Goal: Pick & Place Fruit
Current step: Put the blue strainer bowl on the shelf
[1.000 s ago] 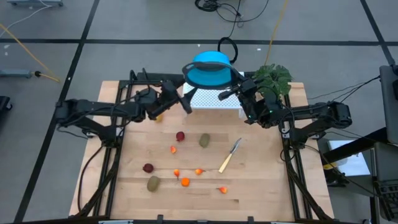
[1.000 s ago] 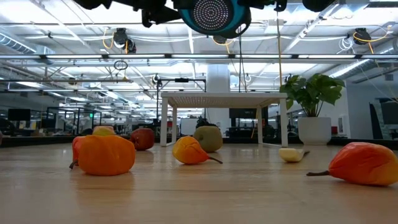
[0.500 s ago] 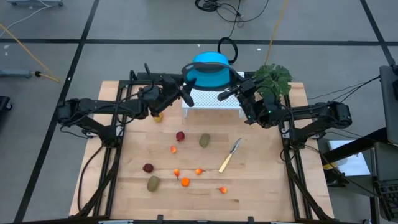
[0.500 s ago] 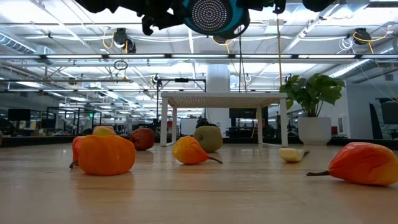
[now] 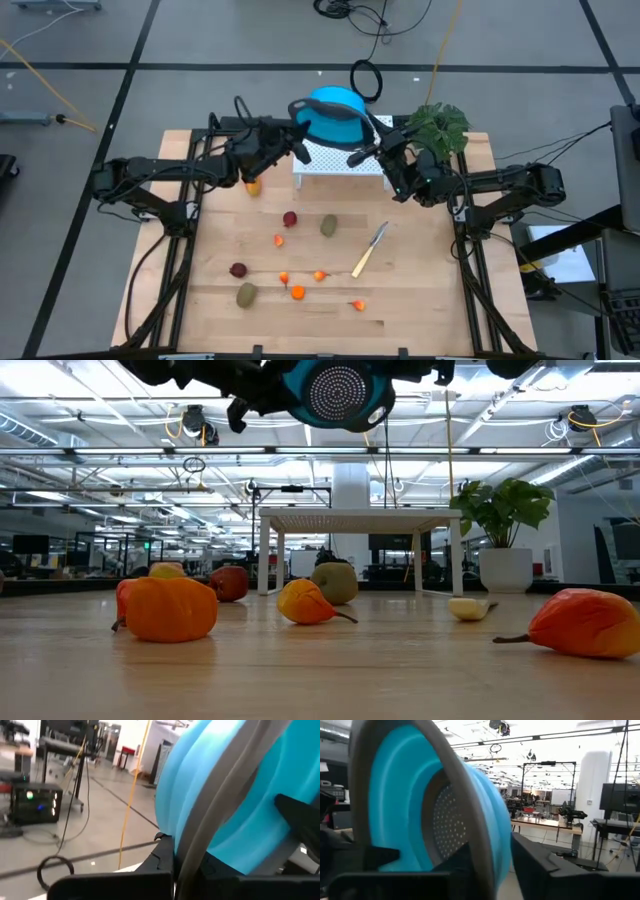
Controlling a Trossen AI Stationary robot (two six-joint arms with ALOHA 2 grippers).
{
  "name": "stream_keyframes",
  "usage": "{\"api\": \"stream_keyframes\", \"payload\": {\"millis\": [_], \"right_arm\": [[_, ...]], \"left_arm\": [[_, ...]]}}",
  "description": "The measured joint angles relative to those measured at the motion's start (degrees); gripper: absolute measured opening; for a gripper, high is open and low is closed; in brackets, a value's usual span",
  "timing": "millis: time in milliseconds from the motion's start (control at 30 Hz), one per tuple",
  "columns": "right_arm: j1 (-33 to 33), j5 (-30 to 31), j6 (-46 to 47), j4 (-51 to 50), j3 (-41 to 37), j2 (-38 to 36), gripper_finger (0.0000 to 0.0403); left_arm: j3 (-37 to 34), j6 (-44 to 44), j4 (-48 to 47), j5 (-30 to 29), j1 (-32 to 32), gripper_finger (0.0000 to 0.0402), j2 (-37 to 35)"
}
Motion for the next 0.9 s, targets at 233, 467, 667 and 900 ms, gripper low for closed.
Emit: {"api": "stream_keyframes", "payload": {"millis": [233,467,667,900], "right_arm": [[1.32,4.89,-0.53,-0.17,0.00,-0.02,0.0195],[3.95,10.69,-5.28,0.12,0.00,-0.09,0.0258],[8.13,12.37,-9.39,0.76,0.00,-0.36,0.0275],[12.54,11.81,-9.03,-0.89,-0.72,-2.97,0.0237]], "left_arm": [[-0.02,-3.42,-4.53,0.48,2.10,0.0003,-0.13],[0.02,-5.83,-7.51,5.71,4.52,0.0003,-0.68],[6.63,-8.60,-27.13,8.82,7.78,0.0002,-1.39],[17.06,-5.95,-46.70,13.38,10.61,0.0002,-1.42]]}}
